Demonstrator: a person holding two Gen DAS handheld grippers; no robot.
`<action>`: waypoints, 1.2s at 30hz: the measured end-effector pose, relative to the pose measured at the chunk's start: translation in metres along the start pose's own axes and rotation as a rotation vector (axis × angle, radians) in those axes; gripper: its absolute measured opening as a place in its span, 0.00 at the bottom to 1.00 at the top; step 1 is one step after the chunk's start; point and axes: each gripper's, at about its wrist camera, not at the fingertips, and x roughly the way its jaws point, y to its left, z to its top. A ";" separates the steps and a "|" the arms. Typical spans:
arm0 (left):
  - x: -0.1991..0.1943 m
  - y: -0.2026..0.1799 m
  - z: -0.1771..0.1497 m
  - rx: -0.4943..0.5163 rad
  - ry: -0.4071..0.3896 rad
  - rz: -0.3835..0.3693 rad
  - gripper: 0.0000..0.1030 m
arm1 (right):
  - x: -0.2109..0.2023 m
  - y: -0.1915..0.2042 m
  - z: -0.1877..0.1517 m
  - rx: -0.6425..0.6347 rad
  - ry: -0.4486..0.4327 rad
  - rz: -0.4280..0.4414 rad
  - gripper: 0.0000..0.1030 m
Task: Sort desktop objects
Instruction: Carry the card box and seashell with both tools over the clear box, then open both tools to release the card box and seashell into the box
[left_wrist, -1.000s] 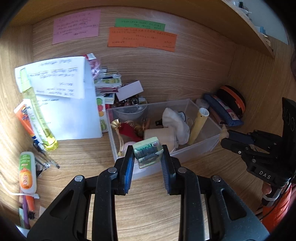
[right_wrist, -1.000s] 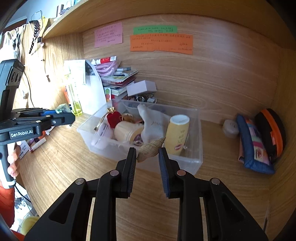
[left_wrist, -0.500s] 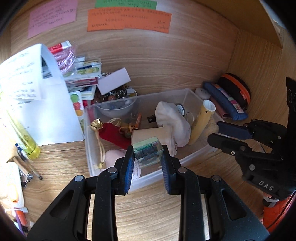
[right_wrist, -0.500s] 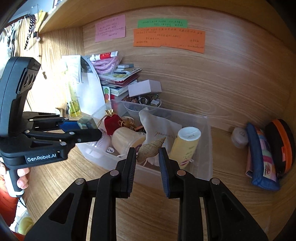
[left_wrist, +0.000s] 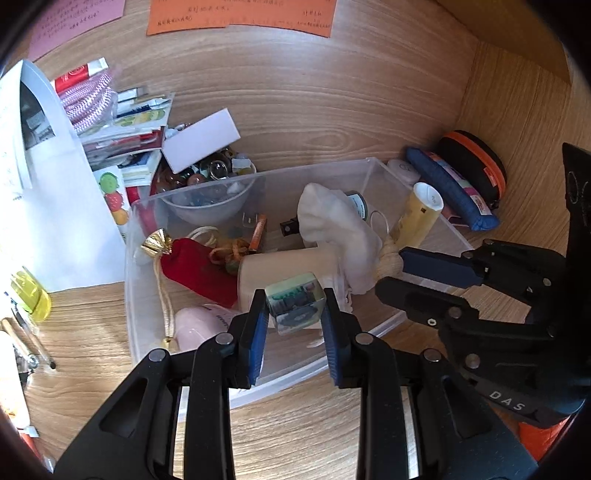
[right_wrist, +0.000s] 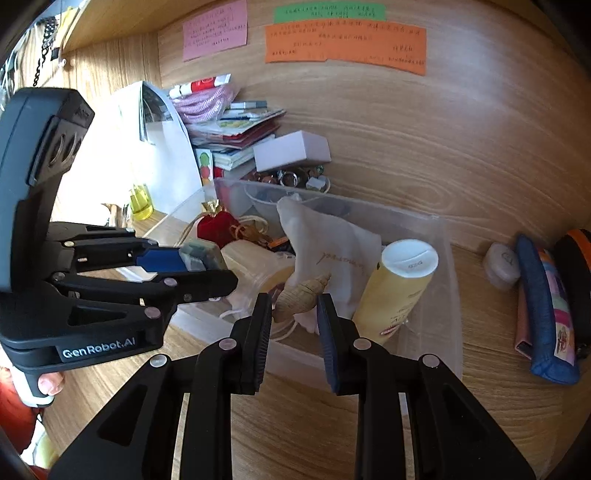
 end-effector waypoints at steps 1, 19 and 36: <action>0.000 0.000 0.000 0.000 0.001 -0.009 0.27 | -0.001 0.000 0.000 -0.001 -0.001 0.000 0.22; -0.002 0.001 -0.005 -0.012 -0.025 -0.007 0.37 | -0.001 -0.003 -0.002 -0.001 -0.034 -0.027 0.30; -0.039 -0.008 -0.002 0.020 -0.152 0.149 0.75 | -0.036 0.000 0.001 -0.024 -0.162 -0.080 0.66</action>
